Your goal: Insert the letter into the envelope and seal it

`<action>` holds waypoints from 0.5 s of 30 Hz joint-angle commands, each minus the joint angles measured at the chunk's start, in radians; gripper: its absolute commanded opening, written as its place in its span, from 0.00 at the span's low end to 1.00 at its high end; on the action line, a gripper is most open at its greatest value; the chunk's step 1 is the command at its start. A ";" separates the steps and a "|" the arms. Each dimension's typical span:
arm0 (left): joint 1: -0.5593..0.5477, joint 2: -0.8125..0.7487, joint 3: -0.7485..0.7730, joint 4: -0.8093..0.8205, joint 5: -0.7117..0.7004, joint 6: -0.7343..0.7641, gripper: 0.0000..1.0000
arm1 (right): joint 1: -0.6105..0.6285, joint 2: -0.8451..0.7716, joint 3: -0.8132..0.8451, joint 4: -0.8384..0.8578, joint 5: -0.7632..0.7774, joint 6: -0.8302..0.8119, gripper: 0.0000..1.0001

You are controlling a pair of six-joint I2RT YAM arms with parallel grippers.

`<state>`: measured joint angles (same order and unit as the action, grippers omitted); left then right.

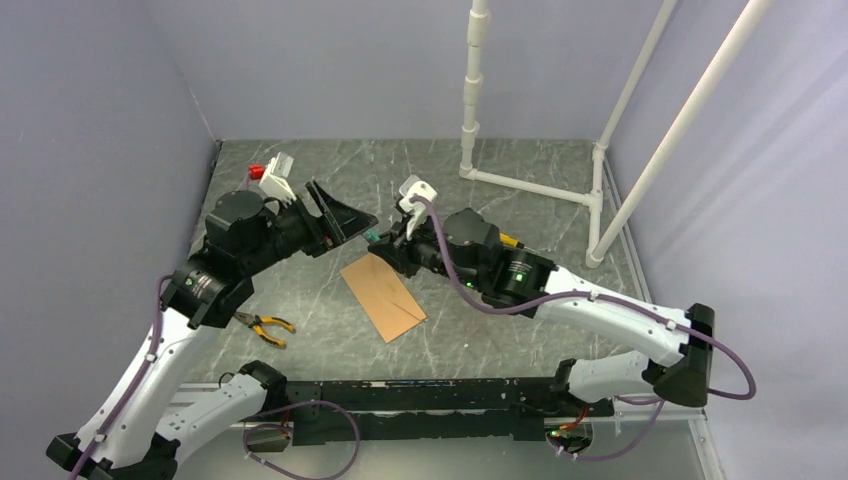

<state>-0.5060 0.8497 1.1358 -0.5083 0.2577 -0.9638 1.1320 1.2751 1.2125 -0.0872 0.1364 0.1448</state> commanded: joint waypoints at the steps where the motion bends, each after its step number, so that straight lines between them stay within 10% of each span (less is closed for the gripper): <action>1: -0.002 0.026 0.094 -0.085 0.132 0.113 0.85 | -0.024 -0.088 -0.011 -0.031 -0.190 -0.130 0.00; 9: -0.002 0.072 0.113 -0.128 0.350 0.163 0.84 | -0.038 -0.124 -0.012 -0.109 -0.307 -0.230 0.00; 15: -0.002 0.041 0.069 -0.100 0.434 0.198 0.58 | -0.045 -0.123 0.001 -0.173 -0.371 -0.271 0.00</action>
<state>-0.5064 0.9245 1.2224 -0.6216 0.5888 -0.8158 1.0931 1.1709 1.1992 -0.2157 -0.1574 -0.0669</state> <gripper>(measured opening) 0.651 0.189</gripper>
